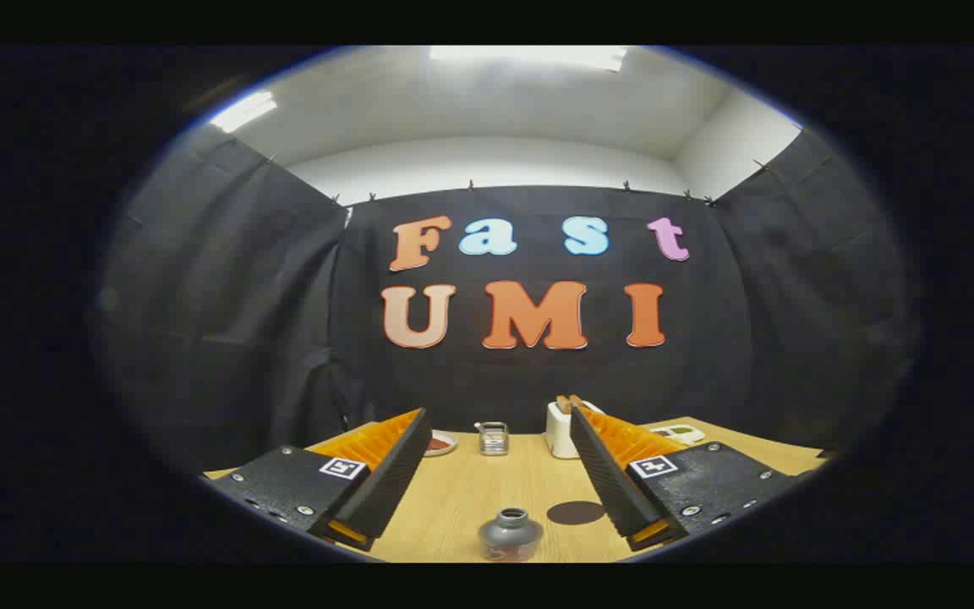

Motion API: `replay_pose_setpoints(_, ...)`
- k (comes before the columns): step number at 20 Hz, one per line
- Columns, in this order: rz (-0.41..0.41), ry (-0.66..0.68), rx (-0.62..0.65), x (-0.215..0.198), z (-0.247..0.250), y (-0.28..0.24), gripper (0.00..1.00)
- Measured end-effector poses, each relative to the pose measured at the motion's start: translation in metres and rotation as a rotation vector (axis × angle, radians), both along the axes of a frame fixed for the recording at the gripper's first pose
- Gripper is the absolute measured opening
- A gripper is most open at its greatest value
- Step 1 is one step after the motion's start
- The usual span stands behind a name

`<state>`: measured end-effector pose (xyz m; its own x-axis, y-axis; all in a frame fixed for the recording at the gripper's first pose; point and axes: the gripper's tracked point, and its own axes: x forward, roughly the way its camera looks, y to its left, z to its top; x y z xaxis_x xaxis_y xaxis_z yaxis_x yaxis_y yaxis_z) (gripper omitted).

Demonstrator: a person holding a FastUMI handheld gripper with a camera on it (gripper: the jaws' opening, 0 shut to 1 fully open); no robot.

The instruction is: Take the bottle from table, then pour the juice into the cup, finally place the bottle on the coaster

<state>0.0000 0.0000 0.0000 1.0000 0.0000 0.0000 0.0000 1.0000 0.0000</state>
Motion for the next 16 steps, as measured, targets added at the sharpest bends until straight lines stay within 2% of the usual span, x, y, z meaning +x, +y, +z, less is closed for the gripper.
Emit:
replay_pose_setpoints(3,0.013,0.017,-0.038,-0.004,0.0,0.014,0.97)
replay_pose_setpoints(7,-0.009,0.02,-0.082,-0.004,0.003,0.023,0.97)
replay_pose_setpoints(11,0.011,0.023,-0.094,-0.002,-0.001,0.041,0.97)
replay_pose_setpoints(16,-0.002,0.017,-0.094,-0.005,-0.003,0.045,0.96)
